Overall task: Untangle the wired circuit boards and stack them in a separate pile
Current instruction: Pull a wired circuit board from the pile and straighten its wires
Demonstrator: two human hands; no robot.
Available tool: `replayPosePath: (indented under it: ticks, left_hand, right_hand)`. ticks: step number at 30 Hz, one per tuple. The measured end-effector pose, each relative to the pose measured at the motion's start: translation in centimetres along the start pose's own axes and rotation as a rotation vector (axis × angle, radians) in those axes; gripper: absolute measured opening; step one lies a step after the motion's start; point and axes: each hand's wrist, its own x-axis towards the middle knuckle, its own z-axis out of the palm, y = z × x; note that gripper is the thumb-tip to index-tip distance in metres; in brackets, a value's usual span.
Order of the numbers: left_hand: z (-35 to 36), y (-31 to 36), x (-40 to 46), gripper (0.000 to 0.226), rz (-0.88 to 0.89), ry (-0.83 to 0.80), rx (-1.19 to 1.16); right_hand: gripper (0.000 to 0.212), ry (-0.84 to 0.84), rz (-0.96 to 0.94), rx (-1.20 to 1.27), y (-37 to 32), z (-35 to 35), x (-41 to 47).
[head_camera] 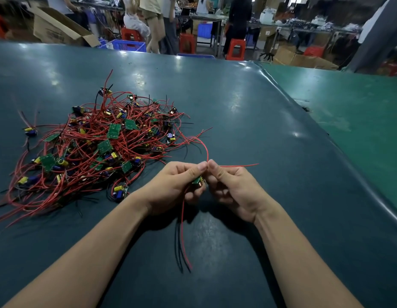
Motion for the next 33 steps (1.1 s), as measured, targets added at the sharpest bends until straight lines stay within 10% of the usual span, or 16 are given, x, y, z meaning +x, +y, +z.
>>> replayPosePath:
  ticks: [9, 16, 26, 33]
  left_hand:
    - [-0.7, -0.3, 0.1, 0.033, -0.075, -0.143, -0.103]
    - [0.2, -0.9, 0.6, 0.031, 0.115, 0.338, 0.049]
    - [0.6, -1.1, -0.1, 0.033, 0.14, 0.271, 0.372]
    - [0.2, -0.9, -0.2, 0.031, 0.122, 0.155, 0.284]
  right_hand:
    - [0.022, -0.006, -0.026, 0.189, 0.2, 0.2, 0.9]
    - [0.03, 0.102, -0.031, 0.154, 0.6, 0.8, 1.4]
    - [0.024, 0.146, -0.046, -0.021, 0.4, 0.5, 0.7]
    - [0.02, 0.464, -0.109, 0.154, 0.1, 0.1, 1.7]
